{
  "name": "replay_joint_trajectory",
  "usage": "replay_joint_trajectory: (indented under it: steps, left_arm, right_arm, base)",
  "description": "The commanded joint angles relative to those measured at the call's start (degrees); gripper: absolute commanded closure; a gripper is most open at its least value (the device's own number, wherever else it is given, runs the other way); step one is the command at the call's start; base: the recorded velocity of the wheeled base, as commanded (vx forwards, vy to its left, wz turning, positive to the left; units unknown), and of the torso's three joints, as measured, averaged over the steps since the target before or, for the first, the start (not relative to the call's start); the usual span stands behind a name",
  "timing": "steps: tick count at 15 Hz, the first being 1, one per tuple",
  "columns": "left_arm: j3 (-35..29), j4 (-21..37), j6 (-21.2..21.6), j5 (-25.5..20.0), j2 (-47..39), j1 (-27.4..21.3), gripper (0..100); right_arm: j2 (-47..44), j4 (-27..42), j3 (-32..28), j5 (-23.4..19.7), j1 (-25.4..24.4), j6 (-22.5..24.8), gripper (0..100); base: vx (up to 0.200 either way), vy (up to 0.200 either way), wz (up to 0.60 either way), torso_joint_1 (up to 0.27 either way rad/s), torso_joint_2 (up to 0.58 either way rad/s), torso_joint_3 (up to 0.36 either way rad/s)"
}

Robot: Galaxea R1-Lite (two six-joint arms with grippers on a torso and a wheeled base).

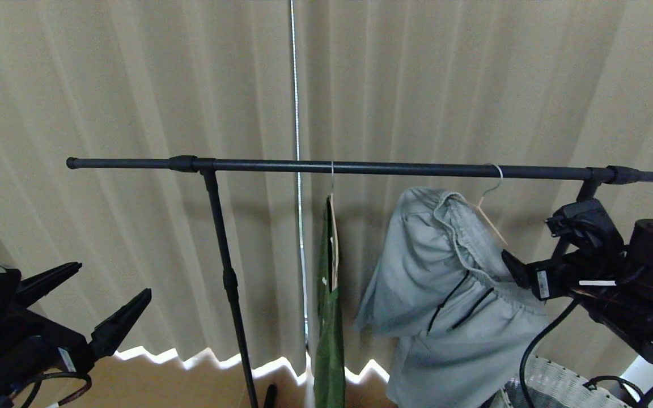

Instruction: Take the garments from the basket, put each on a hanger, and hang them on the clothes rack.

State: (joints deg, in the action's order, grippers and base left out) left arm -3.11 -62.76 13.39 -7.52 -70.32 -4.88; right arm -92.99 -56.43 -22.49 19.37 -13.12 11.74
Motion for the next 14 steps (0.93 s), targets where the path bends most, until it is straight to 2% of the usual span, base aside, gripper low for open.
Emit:
replay_joint_trajectory:
  steps: [1, 3, 5, 9, 10, 11, 12, 13, 14]
  left_arm:
    - [1.7, 0.0, -2.8, 0.1, 0.6, 0.5, 0]
    - [1.9, 0.1, -3.5, 0.1, 4.0, 5.7, 0]
    - [1.4, 0.2, -3.5, 0.1, 8.3, 10.3, 0]
    - [3.0, 5.3, -3.5, 0.1, 17.9, 11.6, 0]
    - [2.9, 11.2, -3.5, 0.1, 22.8, 11.6, 0]
    - [2.9, 12.2, -3.5, 0.1, 23.6, 11.6, 0]
    - [2.8, 21.5, -3.5, 0.0, 30.2, 11.6, 0]
    - [2.7, 27.5, -3.5, -0.2, 34.5, 11.6, 0]
    - [2.6, 30.9, -3.5, -0.3, 37.3, 11.5, 0]
  right_arm:
    - [1.0, -5.5, 5.4, -2.5, 0.3, -0.4, 0]
    - [3.3, -10.4, 8.8, -3.9, 0.6, -1.2, 0]
    - [8.4, -10.8, 10.5, -4.2, 0.6, -1.2, 0]
    - [16.4, -10.8, 14.8, -4.0, -2.5, -1.0, 0]
    - [20.7, -10.5, 17.2, -3.5, -5.3, -0.9, 0]
    - [21.4, -10.5, 17.7, -3.5, -5.3, -0.9, 0]
    - [26.7, -9.7, 21.7, -3.4, -5.3, -0.8, 0]
    - [29.9, -6.6, 22.5, -3.5, -5.3, -1.1, 0]
    - [32.4, -3.2, 22.5, -3.4, -5.2, -1.1, 0]
  base:
    - [0.0, 0.0, 0.0, 0.0, 0.0, 0.0]
    - [0.0, 0.0, 0.0, 0.0, 0.0, 0.0]
    - [0.0, 0.0, 0.0, 0.0, 0.0, 0.0]
    - [0.0, 0.0, 0.0, 0.0, 0.0, 0.0]
    - [0.0, 0.0, 0.0, 0.0, 0.0, 0.0]
    - [0.0, 0.0, 0.0, 0.0, 0.0, 0.0]
    - [0.0, 0.0, 0.0, 0.0, 0.0, 0.0]
    - [0.0, 0.0, 0.0, 0.0, 0.0, 0.0]
    - [0.0, 0.0, 0.0, 0.0, 0.0, 0.0]
